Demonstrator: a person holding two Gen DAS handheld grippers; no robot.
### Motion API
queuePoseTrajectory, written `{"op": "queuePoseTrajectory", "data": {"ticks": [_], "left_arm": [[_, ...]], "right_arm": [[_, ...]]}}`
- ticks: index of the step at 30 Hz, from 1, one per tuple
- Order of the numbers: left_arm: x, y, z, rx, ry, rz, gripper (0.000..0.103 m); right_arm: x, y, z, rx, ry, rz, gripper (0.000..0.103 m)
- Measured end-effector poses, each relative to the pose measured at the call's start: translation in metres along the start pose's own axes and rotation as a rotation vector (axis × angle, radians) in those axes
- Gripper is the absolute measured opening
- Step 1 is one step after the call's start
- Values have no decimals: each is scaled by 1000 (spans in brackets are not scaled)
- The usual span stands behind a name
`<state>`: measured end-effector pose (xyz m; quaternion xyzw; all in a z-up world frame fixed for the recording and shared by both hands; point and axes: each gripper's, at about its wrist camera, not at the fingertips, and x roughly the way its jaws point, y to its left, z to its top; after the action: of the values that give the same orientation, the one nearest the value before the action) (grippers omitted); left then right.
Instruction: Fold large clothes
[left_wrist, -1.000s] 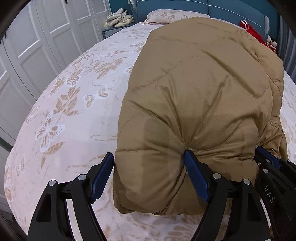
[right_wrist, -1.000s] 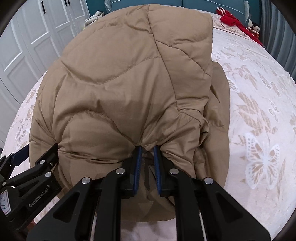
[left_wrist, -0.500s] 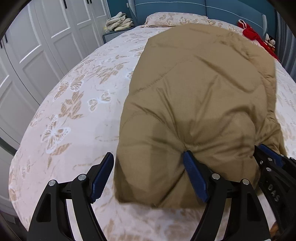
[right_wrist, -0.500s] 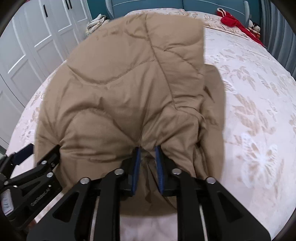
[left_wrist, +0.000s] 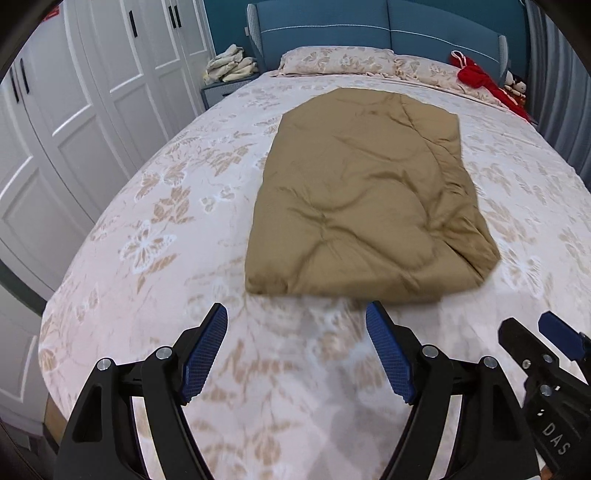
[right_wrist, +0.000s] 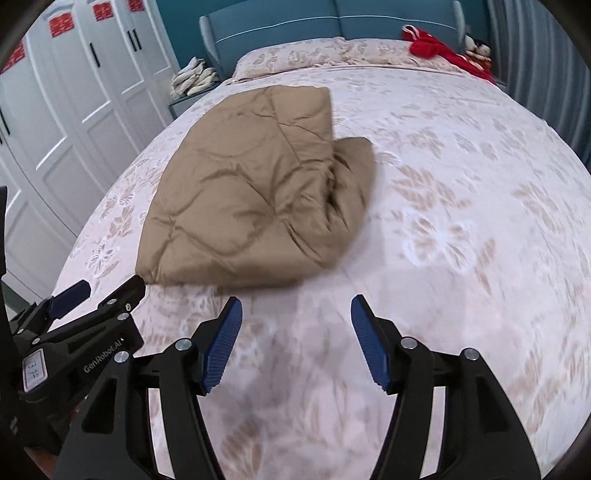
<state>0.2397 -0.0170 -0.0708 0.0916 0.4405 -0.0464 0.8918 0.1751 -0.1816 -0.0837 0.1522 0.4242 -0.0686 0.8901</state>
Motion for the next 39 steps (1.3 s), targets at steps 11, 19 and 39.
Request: {"op": "queuePoseTrajectory", "data": {"ticks": [11,19,39], "left_arm": [[-20,20,-27,-34,9,18,76],[33,41,40,-46,-15,122,76],[-11,38,-2,-128,-107,52,78]], "right_arm": [[-28,-12,-28,11,-15,-29,65],[24,4,20,-53,-35,-103,65],[-23,18,-8,-86,-134,-177,97]]}}
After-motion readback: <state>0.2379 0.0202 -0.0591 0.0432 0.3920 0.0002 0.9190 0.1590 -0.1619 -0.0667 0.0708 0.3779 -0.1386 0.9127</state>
